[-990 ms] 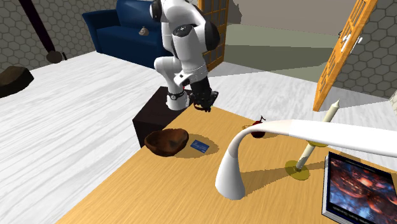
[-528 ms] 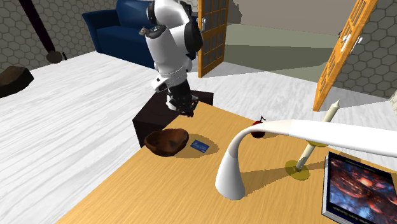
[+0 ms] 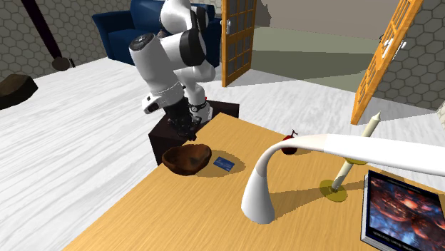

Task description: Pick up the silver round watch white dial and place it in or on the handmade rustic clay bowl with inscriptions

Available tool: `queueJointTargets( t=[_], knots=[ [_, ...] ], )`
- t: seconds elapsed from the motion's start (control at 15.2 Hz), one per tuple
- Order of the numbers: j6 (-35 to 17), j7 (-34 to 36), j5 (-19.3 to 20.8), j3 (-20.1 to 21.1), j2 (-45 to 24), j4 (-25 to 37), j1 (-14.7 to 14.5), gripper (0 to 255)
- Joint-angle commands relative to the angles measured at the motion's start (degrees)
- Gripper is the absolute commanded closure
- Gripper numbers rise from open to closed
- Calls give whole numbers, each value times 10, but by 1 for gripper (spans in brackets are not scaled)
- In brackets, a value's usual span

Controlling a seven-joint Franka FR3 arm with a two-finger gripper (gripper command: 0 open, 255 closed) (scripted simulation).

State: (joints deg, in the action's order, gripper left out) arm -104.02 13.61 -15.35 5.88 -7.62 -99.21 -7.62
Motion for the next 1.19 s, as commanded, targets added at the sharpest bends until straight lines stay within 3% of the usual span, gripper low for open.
queueJointTargets(
  t=[0.0, 0.86, 1.12],
  knots=[
    [-10, -5, -1, -1, -2, -9, 1, 255],
    [-103, -28, -7, 1, -26, -80, -1, 255],
    [-103, -28, -7, 1, -26, -80, -1, 255]
  ],
)
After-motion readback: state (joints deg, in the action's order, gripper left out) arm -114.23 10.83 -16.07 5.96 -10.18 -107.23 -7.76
